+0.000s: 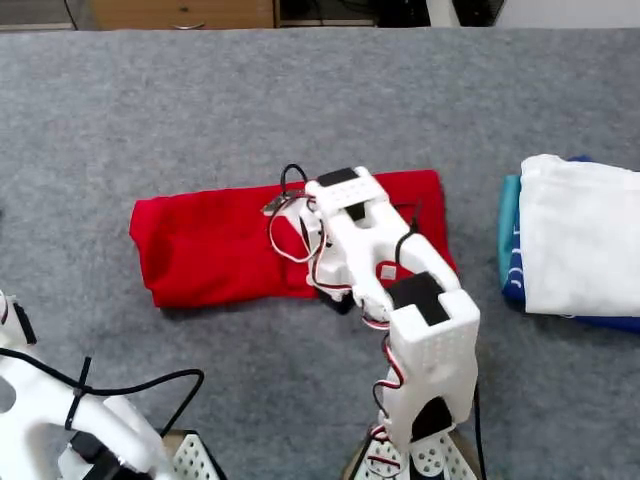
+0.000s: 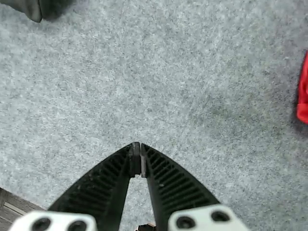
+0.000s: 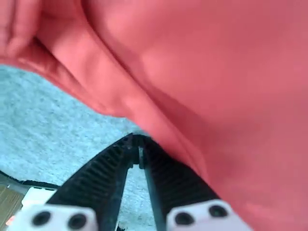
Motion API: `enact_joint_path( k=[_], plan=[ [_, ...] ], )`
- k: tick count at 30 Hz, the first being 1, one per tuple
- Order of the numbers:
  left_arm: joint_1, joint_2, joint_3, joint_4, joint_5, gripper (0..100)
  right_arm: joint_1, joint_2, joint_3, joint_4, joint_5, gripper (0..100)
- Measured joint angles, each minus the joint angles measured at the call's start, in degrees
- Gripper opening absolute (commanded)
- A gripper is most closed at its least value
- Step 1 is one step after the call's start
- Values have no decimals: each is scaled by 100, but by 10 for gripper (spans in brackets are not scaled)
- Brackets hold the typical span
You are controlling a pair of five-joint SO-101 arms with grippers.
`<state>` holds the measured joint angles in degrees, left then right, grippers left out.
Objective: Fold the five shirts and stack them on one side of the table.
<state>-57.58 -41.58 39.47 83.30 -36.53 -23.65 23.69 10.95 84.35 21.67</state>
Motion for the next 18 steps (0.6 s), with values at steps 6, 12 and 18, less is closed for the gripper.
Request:
enact_joint_path(
  k=[6, 12, 18],
  plan=[
    [0, 0, 0, 0, 0, 19, 0, -853, -580, 88, -229, 2],
    [0, 0, 0, 0, 0, 19, -9, -853, -686, -571, -536, 2],
    [0, 0, 0, 0, 0, 19, -70, 141, -686, -765, -659, 2]
  ],
)
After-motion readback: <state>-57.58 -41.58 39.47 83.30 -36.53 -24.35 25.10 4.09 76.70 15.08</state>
